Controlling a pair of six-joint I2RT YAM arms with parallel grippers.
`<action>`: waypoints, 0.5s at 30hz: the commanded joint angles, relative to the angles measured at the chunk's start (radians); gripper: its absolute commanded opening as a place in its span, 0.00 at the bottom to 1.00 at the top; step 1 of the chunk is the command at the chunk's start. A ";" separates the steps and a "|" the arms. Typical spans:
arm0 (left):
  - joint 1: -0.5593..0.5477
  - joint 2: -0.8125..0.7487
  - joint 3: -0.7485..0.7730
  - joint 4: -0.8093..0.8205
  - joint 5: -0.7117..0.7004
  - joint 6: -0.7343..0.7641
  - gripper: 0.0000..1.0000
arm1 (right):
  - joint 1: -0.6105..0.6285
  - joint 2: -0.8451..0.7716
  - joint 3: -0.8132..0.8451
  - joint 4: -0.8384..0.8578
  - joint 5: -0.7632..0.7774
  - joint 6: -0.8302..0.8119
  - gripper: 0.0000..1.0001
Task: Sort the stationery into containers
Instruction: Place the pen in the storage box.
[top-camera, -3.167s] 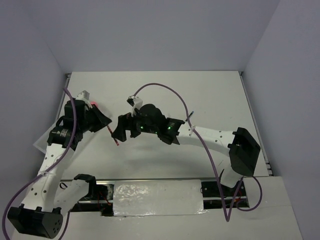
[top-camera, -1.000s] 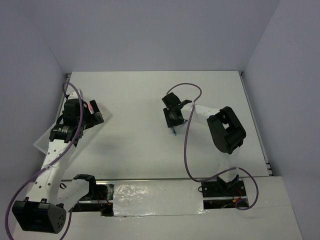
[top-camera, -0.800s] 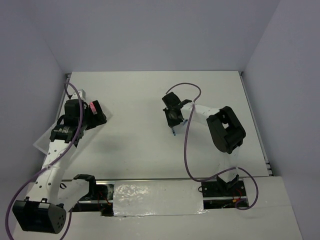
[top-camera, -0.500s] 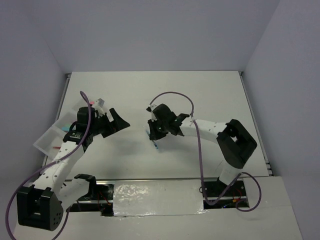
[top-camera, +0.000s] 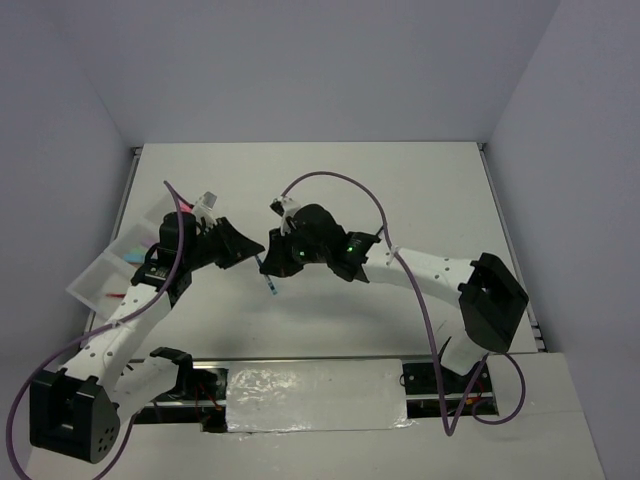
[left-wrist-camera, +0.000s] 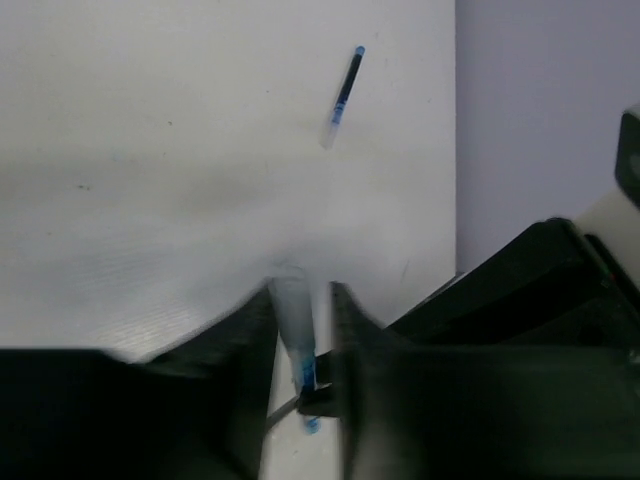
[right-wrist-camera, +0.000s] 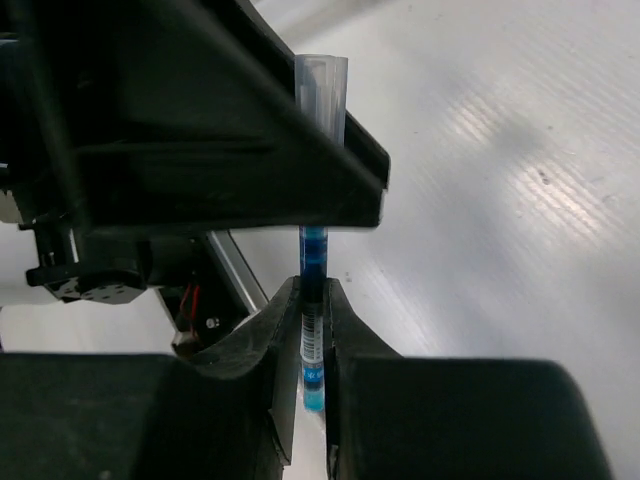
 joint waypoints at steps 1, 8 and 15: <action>-0.002 0.013 0.022 0.046 0.010 0.011 0.22 | 0.013 -0.042 0.037 0.079 -0.032 0.026 0.16; 0.056 0.013 0.173 -0.372 -0.402 0.087 0.00 | -0.038 -0.124 -0.045 0.049 0.043 0.015 0.99; 0.536 0.078 0.315 -0.640 -1.033 0.165 0.00 | -0.168 -0.324 -0.203 -0.088 0.155 -0.032 1.00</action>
